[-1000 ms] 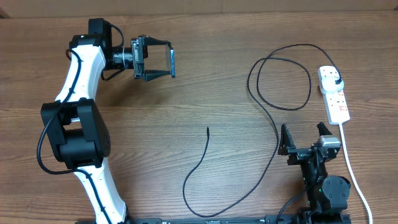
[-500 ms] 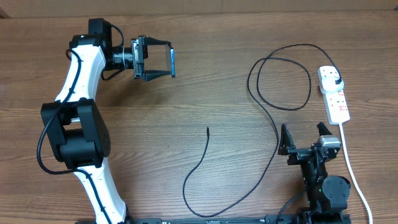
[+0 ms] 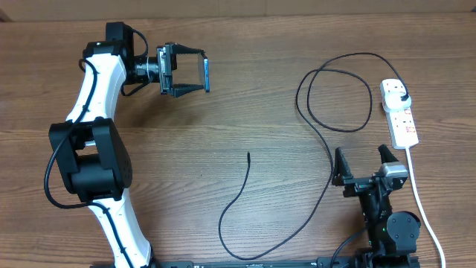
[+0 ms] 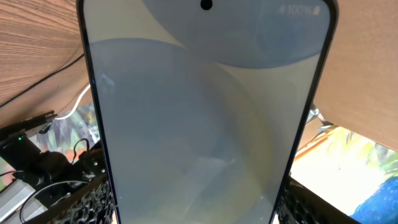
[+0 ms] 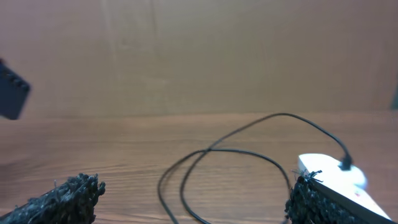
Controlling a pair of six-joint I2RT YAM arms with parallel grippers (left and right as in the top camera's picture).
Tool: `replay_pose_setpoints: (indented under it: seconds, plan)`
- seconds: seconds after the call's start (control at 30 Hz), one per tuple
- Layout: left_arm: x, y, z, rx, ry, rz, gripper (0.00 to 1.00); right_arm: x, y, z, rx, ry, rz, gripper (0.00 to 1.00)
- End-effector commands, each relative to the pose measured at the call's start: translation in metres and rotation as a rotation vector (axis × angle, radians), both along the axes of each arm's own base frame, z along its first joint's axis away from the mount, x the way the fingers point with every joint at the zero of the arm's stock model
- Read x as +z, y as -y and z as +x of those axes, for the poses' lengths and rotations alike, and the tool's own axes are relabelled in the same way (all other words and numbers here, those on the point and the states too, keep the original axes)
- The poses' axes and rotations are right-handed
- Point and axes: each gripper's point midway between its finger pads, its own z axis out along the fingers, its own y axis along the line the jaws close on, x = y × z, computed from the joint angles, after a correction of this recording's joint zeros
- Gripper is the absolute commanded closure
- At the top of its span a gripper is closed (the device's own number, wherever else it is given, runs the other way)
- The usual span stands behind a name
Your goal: Plug charger to phone and switch on socket
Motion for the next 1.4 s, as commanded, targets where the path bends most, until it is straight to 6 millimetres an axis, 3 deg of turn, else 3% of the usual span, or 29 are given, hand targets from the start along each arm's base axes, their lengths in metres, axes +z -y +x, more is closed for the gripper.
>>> replay_pose_setpoints:
  seconds: [0.0,0.1,0.43,0.87,1.13,1.37]
  plan:
    - [0.018,0.007,0.001,-0.022,0.022,-0.058,0.96,-0.002,-0.018,-0.003,0.104,0.002,0.003,0.0]
    - [0.018,0.007,0.001,-0.022,0.022,-0.058,0.96,-0.01,-0.017,-0.003,0.101,-0.032,0.003,0.0]
    - [0.018,0.007,0.001,-0.022,0.022,-0.058,0.96,-0.009,-0.016,-0.002,0.092,-0.026,0.004,0.0]
    - [0.018,0.007,0.001,-0.022,0.023,-0.058,0.96,0.037,-0.006,0.0,0.034,-0.018,-0.019,0.0]
    - [0.018,0.007,0.001,-0.022,0.023,-0.057,0.96,0.048,-0.008,0.034,0.039,-0.195,-0.042,0.0]
    - [0.016,0.006,0.001,-0.019,0.021,-0.044,0.96,0.047,-0.036,0.086,0.208,-0.421,-0.064,0.0]
